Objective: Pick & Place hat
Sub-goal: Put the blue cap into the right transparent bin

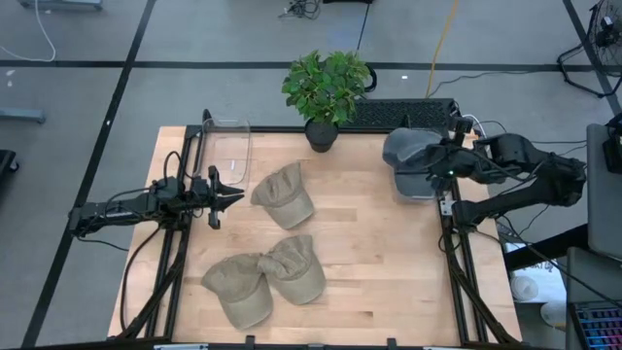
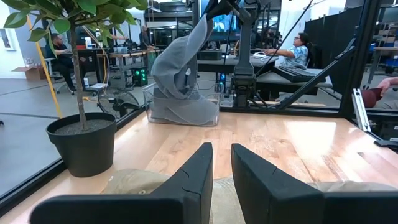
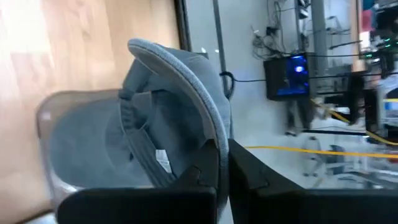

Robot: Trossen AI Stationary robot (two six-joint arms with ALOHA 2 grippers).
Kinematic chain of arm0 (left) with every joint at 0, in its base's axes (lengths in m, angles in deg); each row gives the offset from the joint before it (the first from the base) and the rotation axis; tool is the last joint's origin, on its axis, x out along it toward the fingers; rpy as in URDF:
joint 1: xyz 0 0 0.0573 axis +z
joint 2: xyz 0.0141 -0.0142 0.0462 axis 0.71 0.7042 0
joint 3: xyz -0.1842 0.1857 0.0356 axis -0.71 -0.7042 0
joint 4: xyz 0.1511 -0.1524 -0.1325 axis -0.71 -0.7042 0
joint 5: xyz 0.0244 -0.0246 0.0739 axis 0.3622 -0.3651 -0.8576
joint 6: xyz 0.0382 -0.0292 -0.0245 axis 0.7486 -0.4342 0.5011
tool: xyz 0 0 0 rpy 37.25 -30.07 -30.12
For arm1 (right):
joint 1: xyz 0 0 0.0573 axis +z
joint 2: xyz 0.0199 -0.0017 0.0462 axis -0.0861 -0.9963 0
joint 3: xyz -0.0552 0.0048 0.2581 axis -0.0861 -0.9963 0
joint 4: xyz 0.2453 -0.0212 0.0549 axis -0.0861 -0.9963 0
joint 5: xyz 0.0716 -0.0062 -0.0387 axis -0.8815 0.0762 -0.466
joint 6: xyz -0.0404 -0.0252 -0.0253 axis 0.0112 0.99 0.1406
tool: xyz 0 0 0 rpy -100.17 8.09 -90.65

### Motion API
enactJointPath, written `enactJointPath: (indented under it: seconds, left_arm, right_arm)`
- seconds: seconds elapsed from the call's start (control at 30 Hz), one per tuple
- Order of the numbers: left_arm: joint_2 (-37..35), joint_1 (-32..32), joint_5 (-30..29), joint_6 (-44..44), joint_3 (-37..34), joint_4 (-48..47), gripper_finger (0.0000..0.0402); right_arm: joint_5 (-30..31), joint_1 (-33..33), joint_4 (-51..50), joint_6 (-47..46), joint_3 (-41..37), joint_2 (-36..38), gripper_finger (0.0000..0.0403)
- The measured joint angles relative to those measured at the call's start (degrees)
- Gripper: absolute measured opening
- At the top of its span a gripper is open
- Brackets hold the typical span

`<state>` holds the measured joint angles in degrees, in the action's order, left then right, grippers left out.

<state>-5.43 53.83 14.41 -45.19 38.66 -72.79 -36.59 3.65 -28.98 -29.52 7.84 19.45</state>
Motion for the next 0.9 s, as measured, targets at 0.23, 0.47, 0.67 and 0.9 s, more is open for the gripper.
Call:
enactJointPath:
  seconds: [0.23,0.47,0.67,0.9]
  left_arm:
    - [0.00,-0.01,0.00,0.00,0.00,0.00,0.0067]
    - [0.00,0.00,0.00,0.00,0.00,-0.01,0.0067]
    - [0.00,-0.01,0.00,0.00,0.00,0.00,0.0067]
    - [0.00,-0.01,0.00,0.00,0.00,-0.01,0.0067]
  right_arm:
    - [3.21,-1.03,-0.07,1.30,-0.27,-0.61,0.0000]
    - [2.15,-1.41,-0.02,0.78,-0.30,-0.95,0.0000]
    - [2.54,-1.43,0.15,-1.12,-7.29,-0.06,0.0000]
    - [2.47,-1.41,0.30,-0.91,-25.55,1.19,0.0000]
